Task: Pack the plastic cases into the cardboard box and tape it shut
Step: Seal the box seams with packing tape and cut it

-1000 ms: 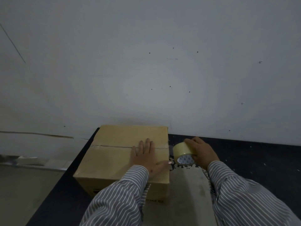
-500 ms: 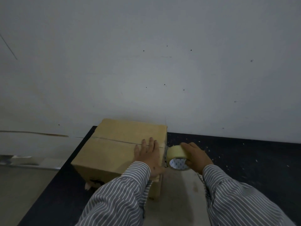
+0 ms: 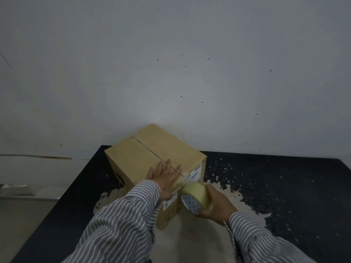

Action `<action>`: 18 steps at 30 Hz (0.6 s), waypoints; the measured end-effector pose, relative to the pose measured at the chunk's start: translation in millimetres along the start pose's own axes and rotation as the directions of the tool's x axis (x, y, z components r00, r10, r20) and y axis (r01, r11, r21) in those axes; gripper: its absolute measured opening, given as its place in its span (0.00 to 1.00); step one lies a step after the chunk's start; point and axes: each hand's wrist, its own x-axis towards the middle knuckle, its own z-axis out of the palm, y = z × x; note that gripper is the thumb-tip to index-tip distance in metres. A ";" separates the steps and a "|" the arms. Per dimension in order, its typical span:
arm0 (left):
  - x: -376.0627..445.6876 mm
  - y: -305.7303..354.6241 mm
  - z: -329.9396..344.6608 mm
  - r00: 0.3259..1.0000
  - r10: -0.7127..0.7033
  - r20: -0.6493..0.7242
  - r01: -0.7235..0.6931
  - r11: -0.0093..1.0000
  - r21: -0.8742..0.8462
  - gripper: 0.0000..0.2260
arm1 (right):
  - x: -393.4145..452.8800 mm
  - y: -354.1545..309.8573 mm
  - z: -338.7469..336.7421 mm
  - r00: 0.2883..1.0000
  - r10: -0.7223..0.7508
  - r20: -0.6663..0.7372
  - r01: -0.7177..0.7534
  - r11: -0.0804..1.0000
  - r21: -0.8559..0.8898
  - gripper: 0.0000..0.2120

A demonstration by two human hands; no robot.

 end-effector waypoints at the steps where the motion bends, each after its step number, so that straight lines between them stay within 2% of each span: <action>1: -2.9 -0.5 1.7 1.000 0.005 -0.002 -0.005 1.000 0.002 0.43 | -3.1 1.2 4.0 1.000 -0.018 0.005 0.018 1.000 0.013 0.36; 5: -15.7 -4.2 8.5 0.999 0.035 -0.008 -0.035 0.999 -0.019 0.41 | -17.0 2.3 19.8 0.998 -0.052 0.035 0.043 0.974 0.223 0.27; 9: -25.8 -10.8 16.8 0.999 0.048 -0.021 -0.048 0.999 -0.013 0.42 | -28.6 -1.8 37.2 0.997 -0.030 0.071 -0.004 0.900 0.435 0.04; 18: -42.3 -15.0 31.4 0.993 0.047 -0.105 -0.049 0.999 -0.018 0.40 | -47.4 -9.6 65.2 0.993 0.063 0.104 -0.115 0.764 0.635 0.08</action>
